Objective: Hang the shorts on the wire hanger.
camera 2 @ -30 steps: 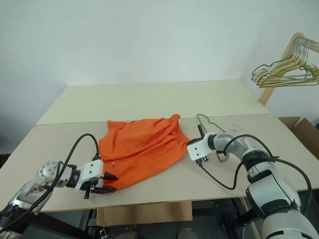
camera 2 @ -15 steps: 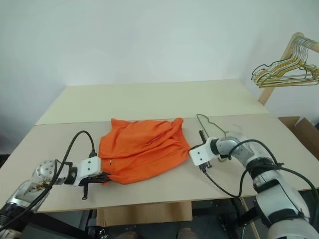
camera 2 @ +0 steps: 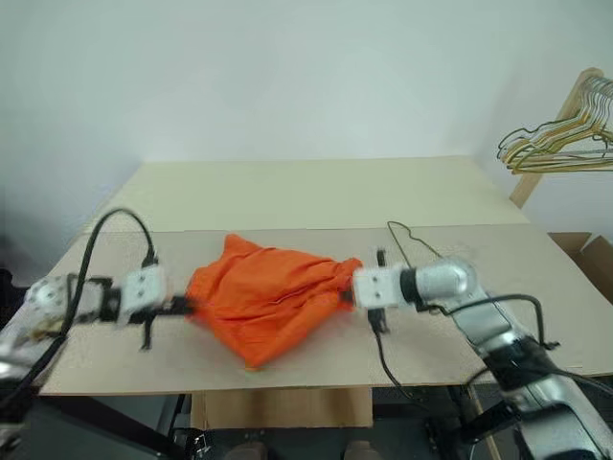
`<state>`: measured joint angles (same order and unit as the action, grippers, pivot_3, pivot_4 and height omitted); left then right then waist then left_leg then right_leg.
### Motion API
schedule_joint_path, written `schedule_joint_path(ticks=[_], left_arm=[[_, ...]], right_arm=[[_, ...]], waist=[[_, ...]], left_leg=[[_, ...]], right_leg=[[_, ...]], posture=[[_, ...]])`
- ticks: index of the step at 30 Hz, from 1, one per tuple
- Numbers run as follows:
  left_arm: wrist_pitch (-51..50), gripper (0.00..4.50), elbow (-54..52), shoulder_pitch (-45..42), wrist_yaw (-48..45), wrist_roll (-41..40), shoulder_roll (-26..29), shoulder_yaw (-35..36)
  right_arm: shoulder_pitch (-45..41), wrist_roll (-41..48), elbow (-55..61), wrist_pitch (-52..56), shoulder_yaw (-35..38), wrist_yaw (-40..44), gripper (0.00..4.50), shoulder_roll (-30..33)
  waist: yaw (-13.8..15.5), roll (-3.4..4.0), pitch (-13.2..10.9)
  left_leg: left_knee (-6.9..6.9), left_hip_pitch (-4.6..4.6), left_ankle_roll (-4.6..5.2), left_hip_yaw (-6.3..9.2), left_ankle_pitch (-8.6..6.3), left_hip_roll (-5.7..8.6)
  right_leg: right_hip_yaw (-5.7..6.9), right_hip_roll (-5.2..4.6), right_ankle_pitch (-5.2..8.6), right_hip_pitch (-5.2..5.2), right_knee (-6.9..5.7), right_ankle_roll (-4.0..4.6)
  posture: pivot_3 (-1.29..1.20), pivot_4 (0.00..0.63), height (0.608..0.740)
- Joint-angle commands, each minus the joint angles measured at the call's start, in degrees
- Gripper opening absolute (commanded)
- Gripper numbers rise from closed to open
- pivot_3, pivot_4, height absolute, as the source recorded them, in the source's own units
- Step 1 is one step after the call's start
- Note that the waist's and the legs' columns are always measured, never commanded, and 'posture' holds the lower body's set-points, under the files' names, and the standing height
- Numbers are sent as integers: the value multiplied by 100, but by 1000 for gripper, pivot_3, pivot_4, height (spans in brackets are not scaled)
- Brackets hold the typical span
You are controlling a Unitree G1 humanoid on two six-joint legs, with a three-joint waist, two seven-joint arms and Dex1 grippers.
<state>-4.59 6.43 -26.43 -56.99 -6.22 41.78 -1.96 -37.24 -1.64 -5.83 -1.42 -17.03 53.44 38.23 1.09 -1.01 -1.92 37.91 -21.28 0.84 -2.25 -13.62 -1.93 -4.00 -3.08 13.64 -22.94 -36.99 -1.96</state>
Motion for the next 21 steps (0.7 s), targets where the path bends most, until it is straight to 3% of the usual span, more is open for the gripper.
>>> schedule_joint_path(ticks=[1,5,8,14,18,21], left_arm=[[-99,24,867,-1861,2184,843,-660,186],[504,24,2093,-3450,4244,1310,-1227,507],[1009,24,1794,-3738,4430,933,-1298,880],[836,24,415,-2801,3650,555,-857,1021],[324,24,-766,-1533,2702,-273,-560,1133],[69,24,-1612,-54,1438,-619,124,903]], right_arm=[[-1242,-594,-1005,108,727,-1905,0,-472],[-2532,-1296,-2417,-556,1109,-4266,0,-840],[-2803,-1209,-2696,-1053,1354,-4705,0,-856],[-2021,-1040,-2090,-1649,1294,-4230,0,-788],[-938,-1105,-1404,-1957,963,-3397,0,-453],[-27,-1201,-1039,-2156,605,-2624,0,-34]], waist=[[45,-6,-3],[25,-12,7],[-43,-12,7],[-190,-11,8],[-228,-11,8],[-250,-10,8]], left_leg=[[1,-19,-16,4,10,2],[-2,-125,-40,10,20,17],[-16,-165,-76,12,21,15],[-12,-199,-101,10,11,23],[-1,-180,-61,11,-11,22],[2,-155,-59,9,-11,21]], right_leg=[[1,1,-10,-19,1,2],[-8,-12,-28,-128,-12,3],[-3,-18,-26,-162,3,-1],[1,-31,-17,-169,34,-21],[2,-31,-14,-142,27,-27],[-1,-26,-18,-127,27,-29]], posture=[[58,0,740],[42,0,740],[34,0,740],[38,0,740],[58,0,740],[59,0,740]])
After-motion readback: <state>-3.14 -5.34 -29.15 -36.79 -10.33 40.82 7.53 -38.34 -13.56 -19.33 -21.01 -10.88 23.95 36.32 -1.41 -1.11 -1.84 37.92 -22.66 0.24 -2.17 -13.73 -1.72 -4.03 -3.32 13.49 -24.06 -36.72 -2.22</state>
